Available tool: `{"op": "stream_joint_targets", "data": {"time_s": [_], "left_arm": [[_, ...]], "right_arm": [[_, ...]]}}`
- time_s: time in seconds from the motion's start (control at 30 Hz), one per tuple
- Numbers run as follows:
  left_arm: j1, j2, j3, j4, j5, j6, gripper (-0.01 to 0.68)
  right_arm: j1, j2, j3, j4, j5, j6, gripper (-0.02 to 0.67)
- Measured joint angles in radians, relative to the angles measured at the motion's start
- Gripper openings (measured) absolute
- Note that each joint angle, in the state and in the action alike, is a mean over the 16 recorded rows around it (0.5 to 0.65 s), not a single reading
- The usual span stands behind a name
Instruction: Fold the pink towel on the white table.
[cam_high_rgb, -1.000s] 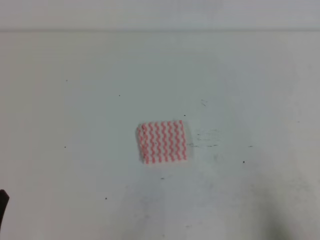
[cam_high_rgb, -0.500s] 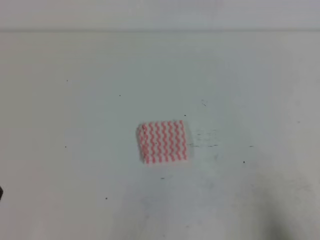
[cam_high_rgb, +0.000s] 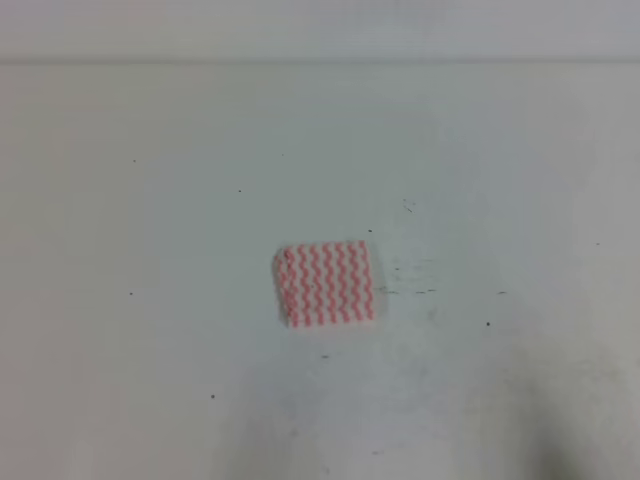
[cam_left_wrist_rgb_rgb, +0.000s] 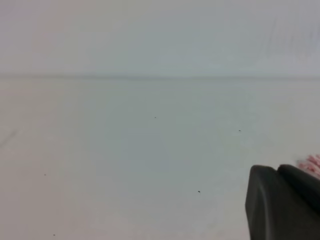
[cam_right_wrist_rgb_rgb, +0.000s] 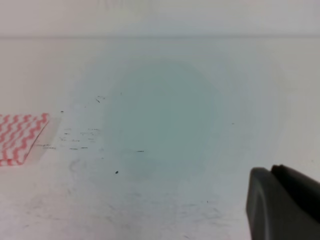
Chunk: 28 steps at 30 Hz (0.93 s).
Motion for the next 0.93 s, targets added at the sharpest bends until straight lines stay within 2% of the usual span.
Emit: {"op": "stream_joint_targets", "data": {"time_s": [0.2, 0.43, 0.93], "left_arm": [[0.034, -0.069, -0.003, 0.106, 0.095, -0.083, -0.004], [0.040, -0.088, -0.003, 0.194, 0.168, -0.143, -0.004], [0.041, -0.090, 0.000, 0.216, 0.206, -0.154, -0.004]], "right_arm": [[0.000, -0.002, 0.000, 0.001, -0.002, 0.000, -0.018], [0.000, -0.002, 0.000, 0.002, -0.002, 0.000, -0.018], [0.000, 0.001, 0.000, 0.003, 0.001, 0.000, -0.018]]}}
